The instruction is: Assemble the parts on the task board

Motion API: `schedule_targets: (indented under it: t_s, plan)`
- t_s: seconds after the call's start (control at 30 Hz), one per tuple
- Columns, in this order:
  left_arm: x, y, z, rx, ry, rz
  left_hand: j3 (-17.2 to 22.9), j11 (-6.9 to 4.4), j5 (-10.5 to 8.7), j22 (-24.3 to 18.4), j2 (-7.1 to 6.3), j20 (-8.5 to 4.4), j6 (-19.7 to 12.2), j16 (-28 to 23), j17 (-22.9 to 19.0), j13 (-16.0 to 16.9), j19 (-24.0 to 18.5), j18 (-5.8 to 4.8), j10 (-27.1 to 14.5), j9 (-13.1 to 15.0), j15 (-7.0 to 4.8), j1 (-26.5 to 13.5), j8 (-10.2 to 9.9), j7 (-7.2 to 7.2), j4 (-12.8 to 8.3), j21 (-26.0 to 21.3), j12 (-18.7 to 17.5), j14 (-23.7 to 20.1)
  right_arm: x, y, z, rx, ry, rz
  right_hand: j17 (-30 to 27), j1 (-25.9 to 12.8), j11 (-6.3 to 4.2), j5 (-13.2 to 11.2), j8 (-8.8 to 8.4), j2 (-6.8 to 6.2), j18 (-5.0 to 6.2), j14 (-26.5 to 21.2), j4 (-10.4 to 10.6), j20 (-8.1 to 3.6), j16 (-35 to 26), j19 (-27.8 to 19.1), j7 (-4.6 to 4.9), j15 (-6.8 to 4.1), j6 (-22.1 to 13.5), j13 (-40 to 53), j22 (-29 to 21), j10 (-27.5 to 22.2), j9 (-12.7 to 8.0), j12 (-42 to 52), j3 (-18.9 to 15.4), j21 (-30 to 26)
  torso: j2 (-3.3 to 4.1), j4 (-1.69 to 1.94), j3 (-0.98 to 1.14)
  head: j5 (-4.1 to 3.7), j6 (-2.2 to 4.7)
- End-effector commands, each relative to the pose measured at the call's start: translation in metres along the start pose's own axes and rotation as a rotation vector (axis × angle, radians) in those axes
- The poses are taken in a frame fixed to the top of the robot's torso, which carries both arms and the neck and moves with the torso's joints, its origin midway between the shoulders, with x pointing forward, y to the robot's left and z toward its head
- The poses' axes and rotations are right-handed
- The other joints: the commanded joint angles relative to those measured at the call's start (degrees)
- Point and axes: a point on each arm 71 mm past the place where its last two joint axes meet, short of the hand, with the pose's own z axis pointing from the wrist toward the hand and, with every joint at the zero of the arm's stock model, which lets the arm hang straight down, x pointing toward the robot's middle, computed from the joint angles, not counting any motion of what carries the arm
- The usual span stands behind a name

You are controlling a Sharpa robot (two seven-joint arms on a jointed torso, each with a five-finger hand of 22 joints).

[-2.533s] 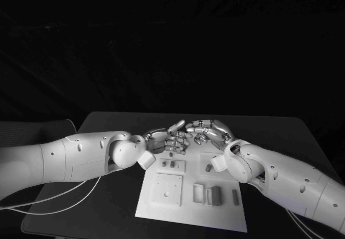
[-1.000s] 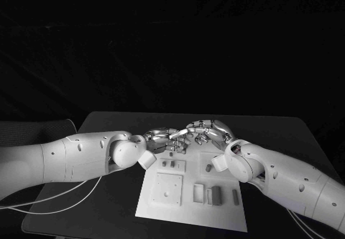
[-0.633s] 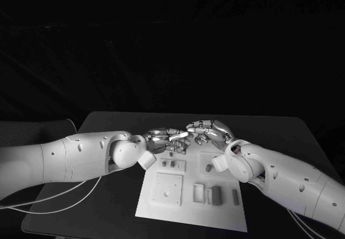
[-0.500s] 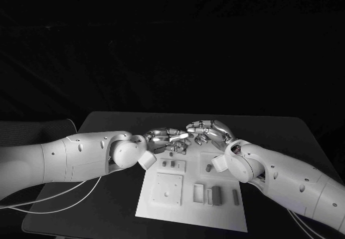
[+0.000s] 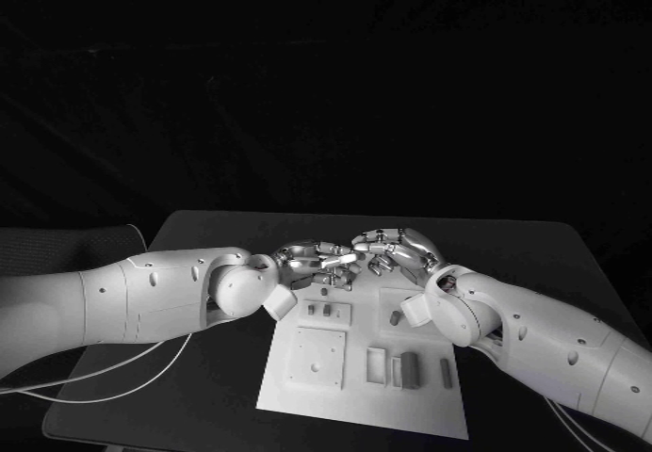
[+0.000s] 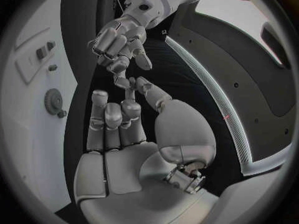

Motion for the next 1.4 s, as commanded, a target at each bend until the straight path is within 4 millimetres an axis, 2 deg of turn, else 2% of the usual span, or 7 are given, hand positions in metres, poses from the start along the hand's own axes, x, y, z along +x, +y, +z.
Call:
schedule_targets:
  t_s: [0.03, 0.57, 1.03, 1.4]
  plan:
    - [0.0004, -0.0017, 0.0007, 0.018, -0.016, 0.009, 0.2, -0.17, 0.20, -0.1, -0.02, -0.06, 0.8, 0.4, -0.1, -0.1, 0.4, -0.22, 0.4, 0.1, -0.28, 0.7, 0.5, 0.04, 0.1, -0.2, 0.4, 0.4, 0.0016, 0.0000, -0.0003, -0.003, 0.020, -0.002, 0.1, -0.1, -0.01, 0.3, 0.28, 0.66, 0.84, 0.1, 0.0, -0.14, 0.2, -0.4, 0.39, -0.40, 0.2, 0.1, 0.7, -0.4, 0.1, 0.3, 0.0, 0.0, 0.01, 0.00, 0.00, 0.05, -0.01]
    - [0.0021, -0.0018, 0.0024, 0.022, -0.017, 0.015, 0.4, -0.78, 0.20, -0.5, -0.28, -0.27, 3.5, 0.7, -0.5, -0.6, 0.6, -0.45, 1.9, 0.1, -0.50, 1.6, 1.5, 0.28, 0.1, -0.2, 0.7, 0.8, 0.0024, -0.0010, 0.0003, 0.001, 0.025, -0.003, 0.1, -0.2, -0.03, 0.4, 0.33, 0.72, 0.84, 0.1, 0.0, -0.12, 0.3, -0.4, 0.37, -0.41, 0.3, 0.1, 0.7, -0.4, 0.2, 0.3, 0.0, 0.0, 0.00, 0.02, 0.00, 0.17, -0.10]
    - [0.0024, -0.0014, 0.0028, 0.017, -0.017, 0.019, 0.2, -0.84, 0.20, -0.6, -0.34, -0.31, 4.0, 0.8, -0.6, -0.8, 0.7, -0.54, 2.2, 0.0, -0.53, 1.3, 1.6, 0.56, 0.1, -0.2, 0.7, 0.9, 0.0045, -0.0013, 0.0007, 0.004, 0.036, -0.001, 0.1, -0.2, -0.04, 0.4, 0.34, 0.74, 0.84, 0.0, 0.0, -0.11, 0.3, -0.4, 0.36, -0.43, 0.3, 0.1, 0.7, -0.4, 0.2, 0.3, 0.0, 0.0, 0.00, 0.02, -0.01, 0.31, -0.16]
    - [0.0027, -0.0010, 0.0037, 0.010, -0.023, 0.034, 0.6, -1.17, 0.21, -0.9, -0.28, -0.51, 6.1, 1.0, -0.8, -1.1, 0.9, -0.61, 3.8, -0.1, -0.70, 1.3, 2.2, 0.75, 0.1, -0.2, 1.0, 1.1, 0.0056, -0.0012, 0.0009, 0.003, 0.040, 0.000, 0.1, -0.2, -0.05, 0.4, 0.34, 0.75, 0.84, 0.0, 0.0, -0.10, 0.3, -0.5, 0.36, -0.43, 0.2, 0.1, 0.7, -0.4, 0.3, 0.3, 0.0, 0.0, 0.00, 0.01, 0.00, 0.40, -0.26]
